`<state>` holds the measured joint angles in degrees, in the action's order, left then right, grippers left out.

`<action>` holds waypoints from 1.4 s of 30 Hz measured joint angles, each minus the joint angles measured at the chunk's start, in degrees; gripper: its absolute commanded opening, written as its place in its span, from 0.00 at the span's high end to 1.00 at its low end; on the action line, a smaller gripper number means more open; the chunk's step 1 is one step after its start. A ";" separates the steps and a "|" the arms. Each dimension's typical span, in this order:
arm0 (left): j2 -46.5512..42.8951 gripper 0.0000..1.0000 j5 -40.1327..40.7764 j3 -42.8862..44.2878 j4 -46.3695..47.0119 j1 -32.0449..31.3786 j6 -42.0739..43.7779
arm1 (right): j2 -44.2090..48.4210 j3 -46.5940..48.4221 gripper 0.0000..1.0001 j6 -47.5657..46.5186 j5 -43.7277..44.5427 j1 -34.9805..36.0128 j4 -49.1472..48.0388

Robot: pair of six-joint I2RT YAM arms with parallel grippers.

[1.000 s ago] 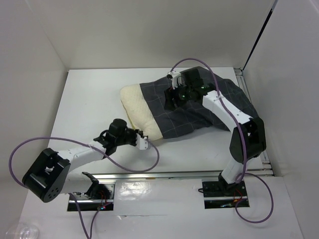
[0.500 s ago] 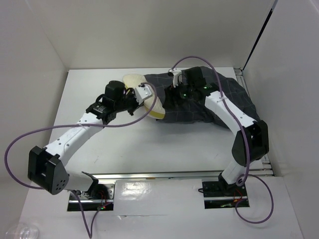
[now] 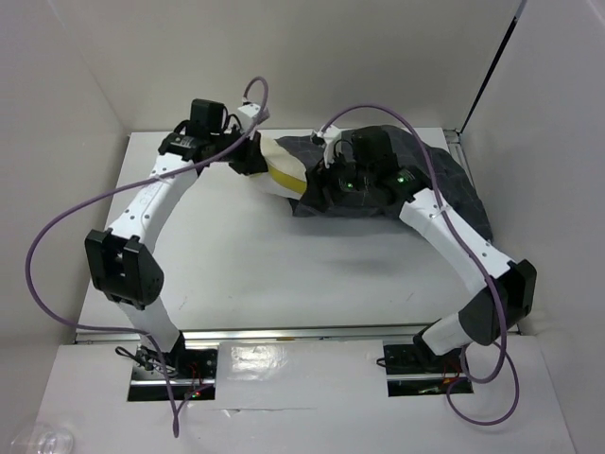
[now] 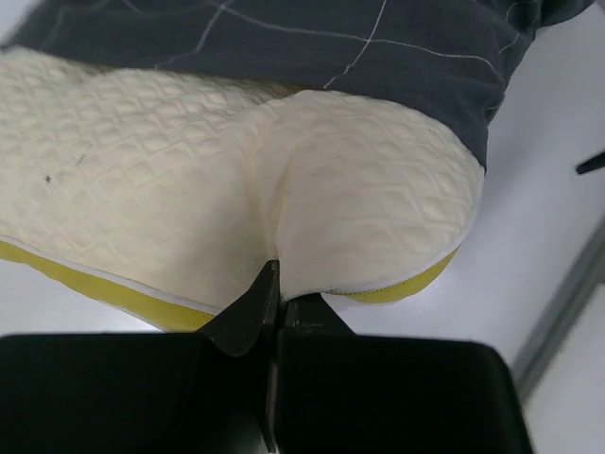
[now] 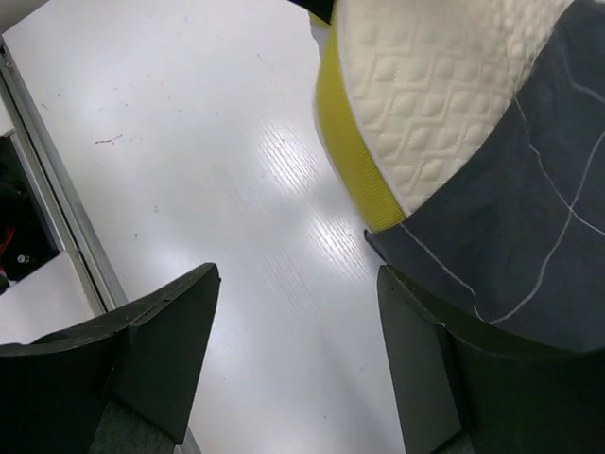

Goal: Put the pillow into the pillowcase

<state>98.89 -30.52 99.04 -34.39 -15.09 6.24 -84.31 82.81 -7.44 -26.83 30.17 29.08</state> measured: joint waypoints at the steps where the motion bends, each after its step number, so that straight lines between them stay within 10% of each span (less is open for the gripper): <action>1: 1.20 1.00 -1.75 0.85 -0.98 1.07 -1.51 | 0.79 0.00 0.23 -0.35 0.17 0.57 0.00; 17: 12.20 1.00 -21.14 19.76 -11.96 5.97 -13.70 | 2.64 -6.67 0.42 7.41 15.23 7.89 -0.42; 33: 2.95 1.00 -21.11 11.15 -12.24 5.68 -6.36 | -8.92 2.56 0.41 13.22 31.58 5.25 -3.13; 39: 2.14 1.00 -19.58 9.55 -11.76 5.03 -4.92 | -11.39 4.59 1.00 13.22 30.03 4.09 -3.82; 42: 1.14 1.00 -18.03 7.52 -10.93 4.17 -4.68 | -12.41 5.18 1.00 13.18 27.32 3.89 -3.74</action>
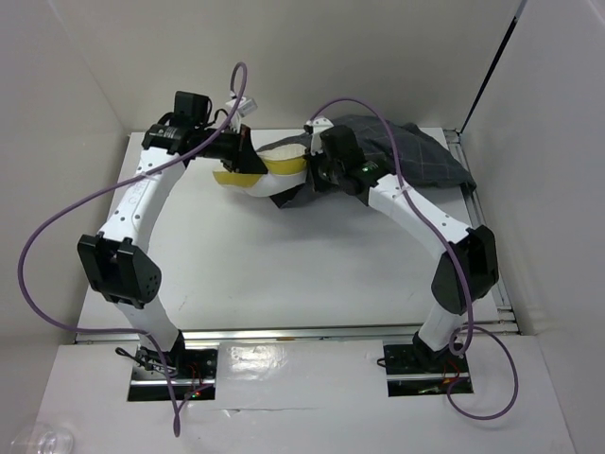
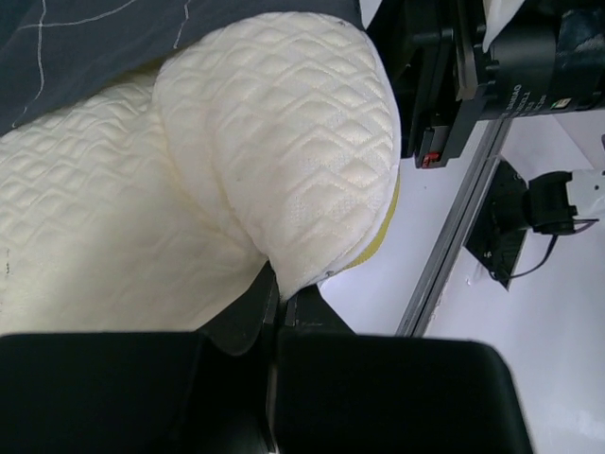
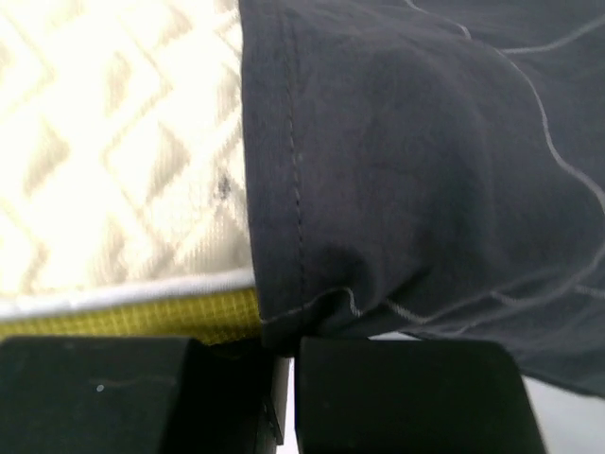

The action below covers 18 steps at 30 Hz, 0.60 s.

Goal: Put the pillow into the pillowcase

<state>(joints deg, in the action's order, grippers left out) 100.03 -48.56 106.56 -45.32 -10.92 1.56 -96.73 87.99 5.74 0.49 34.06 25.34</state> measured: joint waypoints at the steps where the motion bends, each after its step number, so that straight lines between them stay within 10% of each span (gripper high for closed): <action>1: -0.39 1.00 0.55 -0.85 0.50 -0.22 0.02 | -0.35 0.50 1.00 -0.04 -1.20 -0.22 0.09; 18: -4.15 1.00 10.56 -11.13 11.61 -3.02 -7.45 | -4.76 19.89 1.00 -4.57 -28.41 5.29 11.80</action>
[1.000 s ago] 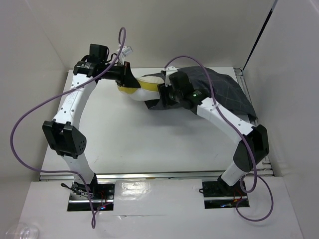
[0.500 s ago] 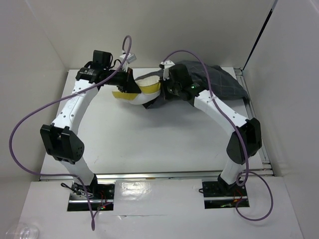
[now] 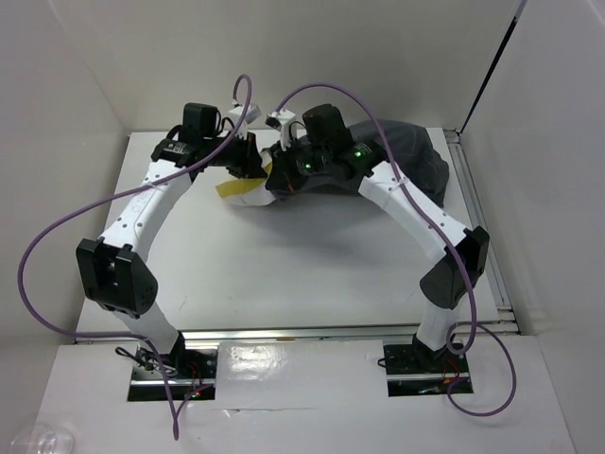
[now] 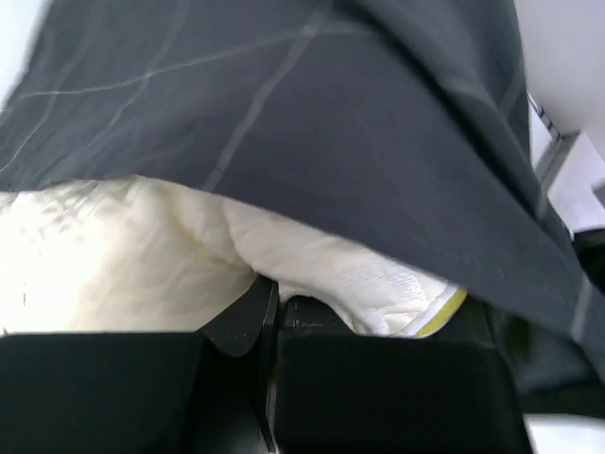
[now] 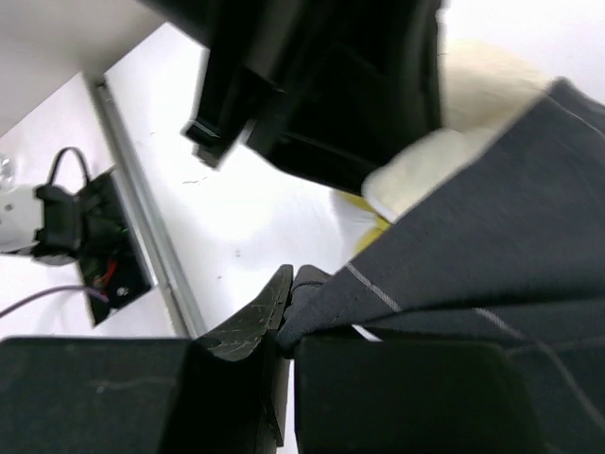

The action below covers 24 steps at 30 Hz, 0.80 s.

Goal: Put the pillow into the pillowcase

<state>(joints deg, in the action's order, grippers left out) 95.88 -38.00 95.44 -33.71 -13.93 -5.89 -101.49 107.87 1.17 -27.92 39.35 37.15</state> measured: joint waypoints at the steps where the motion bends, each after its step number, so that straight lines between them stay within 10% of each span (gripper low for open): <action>1: -0.31 1.00 0.55 -0.48 1.07 -0.22 -0.68 | -0.26 0.87 1.00 -0.22 -1.22 0.00 0.79; 14: -1.62 1.00 5.88 -2.82 11.98 -3.41 -8.07 | -1.92 6.05 1.00 0.02 -9.90 0.44 4.20; 20: -1.03 0.39 7.58 -3.08 12.15 -5.42 -7.93 | -1.92 5.14 1.00 -0.42 -6.71 0.92 4.04; 24: -1.57 0.28 11.54 -5.55 13.03 -5.49 -9.14 | -1.81 5.38 1.00 -0.24 -4.09 -0.20 3.80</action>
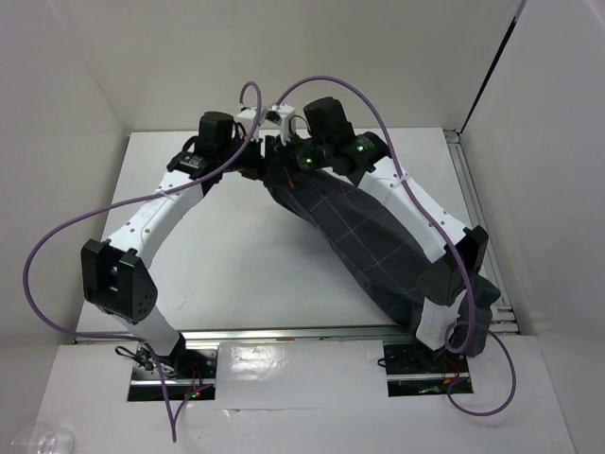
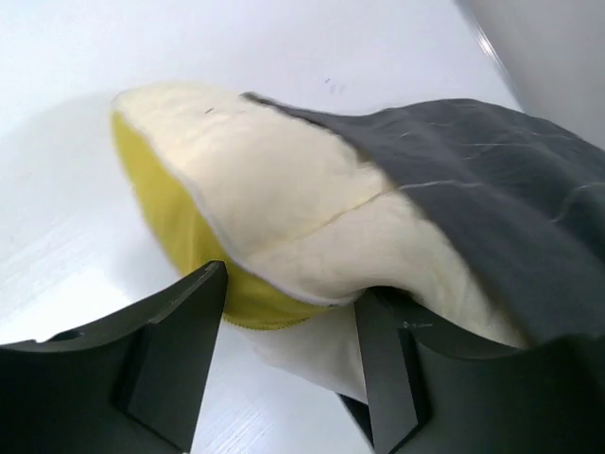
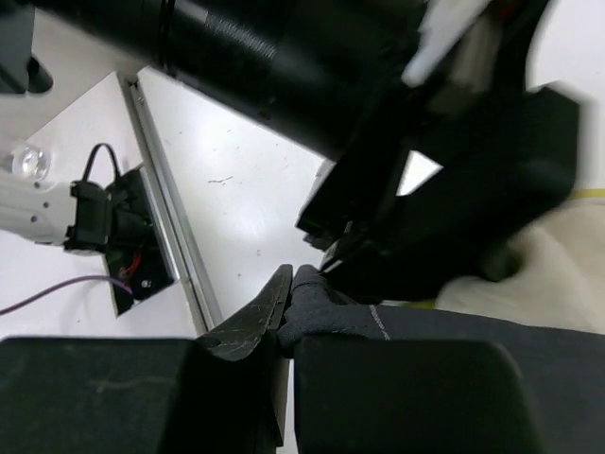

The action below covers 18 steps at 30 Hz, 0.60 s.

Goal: Put the pillow into the pillowcase

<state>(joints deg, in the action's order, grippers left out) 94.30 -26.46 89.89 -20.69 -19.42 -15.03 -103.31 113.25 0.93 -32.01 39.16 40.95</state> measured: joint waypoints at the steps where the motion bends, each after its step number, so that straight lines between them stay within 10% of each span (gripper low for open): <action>1: -0.46 0.27 1.22 -1.31 0.26 0.00 -0.37 | 0.00 0.09 1.00 0.09 0.37 -0.31 -0.17; 18: -11.58 0.26 19.76 -15.41 12.24 6.84 -8.46 | 4.92 -0.55 1.00 -0.74 6.99 -0.68 -15.37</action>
<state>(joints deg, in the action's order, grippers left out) 82.72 -6.70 74.48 -8.45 -12.58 -23.49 -98.39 112.71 0.19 -25.02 38.48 25.58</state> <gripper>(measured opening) 0.744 0.047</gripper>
